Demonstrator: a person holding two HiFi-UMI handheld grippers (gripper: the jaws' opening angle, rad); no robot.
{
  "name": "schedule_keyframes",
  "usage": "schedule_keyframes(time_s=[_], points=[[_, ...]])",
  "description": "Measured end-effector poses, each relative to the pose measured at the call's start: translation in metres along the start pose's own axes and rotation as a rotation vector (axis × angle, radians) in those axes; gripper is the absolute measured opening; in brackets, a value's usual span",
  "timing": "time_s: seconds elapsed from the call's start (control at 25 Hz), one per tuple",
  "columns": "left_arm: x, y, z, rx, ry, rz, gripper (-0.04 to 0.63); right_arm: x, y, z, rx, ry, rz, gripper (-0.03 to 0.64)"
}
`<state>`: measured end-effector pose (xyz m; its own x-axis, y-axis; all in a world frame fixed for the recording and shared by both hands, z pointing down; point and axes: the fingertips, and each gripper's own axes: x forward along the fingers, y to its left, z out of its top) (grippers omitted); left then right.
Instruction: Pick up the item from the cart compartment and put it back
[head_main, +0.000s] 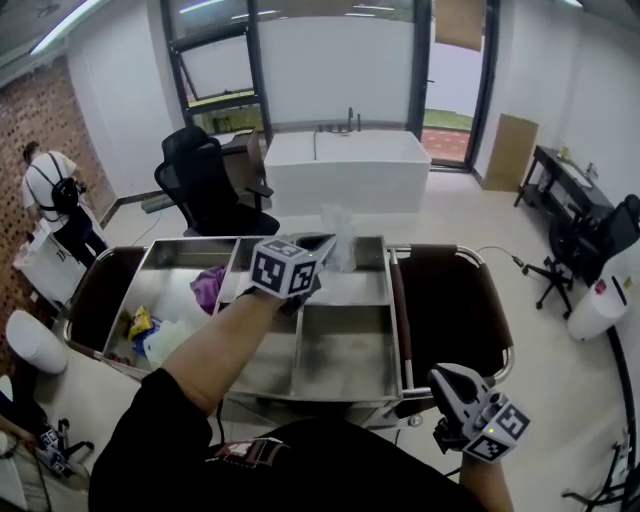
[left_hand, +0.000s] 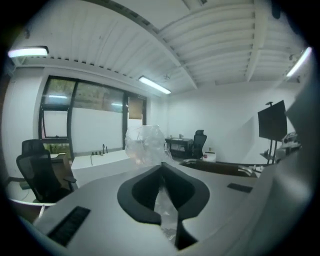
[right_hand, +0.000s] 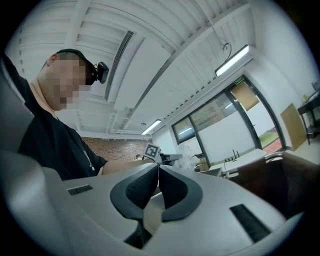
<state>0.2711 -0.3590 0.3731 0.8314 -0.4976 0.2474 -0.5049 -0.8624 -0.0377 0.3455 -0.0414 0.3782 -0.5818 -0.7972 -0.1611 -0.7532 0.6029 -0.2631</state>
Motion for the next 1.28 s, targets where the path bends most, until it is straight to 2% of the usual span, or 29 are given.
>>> schedule_keyframes(time_s=[0.16, 0.2, 0.28, 0.32, 0.36, 0.44, 0.52, 0.64, 0.72, 0.76, 0.88, 1.0, 1.08, 1.28], points=[[0.059, -0.005, -0.063, 0.116, 0.256, 0.044, -0.002, -0.041, -0.012, 0.003, 0.006, -0.026, -0.073, -0.006], [0.068, -0.006, -0.078, 0.121, 0.308, 0.037, 0.037, -0.049, -0.014, 0.004, 0.006, -0.033, -0.09, -0.006], [0.077, -0.008, -0.097, 0.103, 0.363, 0.018, 0.19, -0.061, -0.015, 0.005, 0.004, -0.041, -0.117, -0.006], [0.077, -0.009, -0.098, 0.086, 0.363, 0.012, 0.211, -0.065, -0.015, 0.005, 0.002, -0.042, -0.127, -0.006], [0.074, -0.01, -0.093, 0.062, 0.346, 0.006, 0.23, -0.068, -0.014, 0.005, -0.001, -0.041, -0.135, -0.006], [0.058, -0.016, -0.068, 0.0, 0.257, -0.024, 0.233, -0.067, -0.011, 0.004, -0.007, -0.038, -0.139, -0.006], [0.024, -0.027, -0.033, -0.064, 0.115, -0.087, 0.233, -0.055, -0.006, 0.004, -0.011, -0.033, -0.127, -0.006], [-0.059, -0.045, 0.006, -0.151, -0.12, -0.232, 0.223, -0.016, 0.008, -0.002, -0.028, -0.011, -0.078, -0.006], [-0.124, -0.049, 0.008, -0.205, -0.24, -0.303, 0.168, 0.017, 0.02, -0.008, -0.04, 0.004, -0.033, -0.006], [-0.156, -0.047, 0.002, -0.221, -0.279, -0.314, 0.114, 0.036, 0.029, -0.01, -0.036, 0.005, -0.007, -0.006], [-0.24, -0.029, -0.03, -0.24, -0.364, -0.278, 0.004, 0.092, 0.055, -0.024, -0.018, 0.019, 0.063, -0.008], [-0.305, -0.006, -0.066, -0.311, -0.419, -0.243, -0.005, 0.15, 0.08, -0.043, -0.007, 0.044, 0.12, -0.009], [-0.336, 0.005, -0.085, -0.344, -0.442, -0.228, -0.005, 0.183, 0.086, -0.056, -0.012, 0.076, 0.122, -0.012], [-0.375, 0.018, -0.114, -0.348, -0.449, -0.182, -0.004, 0.229, 0.096, -0.075, -0.063, 0.144, 0.15, -0.012]])
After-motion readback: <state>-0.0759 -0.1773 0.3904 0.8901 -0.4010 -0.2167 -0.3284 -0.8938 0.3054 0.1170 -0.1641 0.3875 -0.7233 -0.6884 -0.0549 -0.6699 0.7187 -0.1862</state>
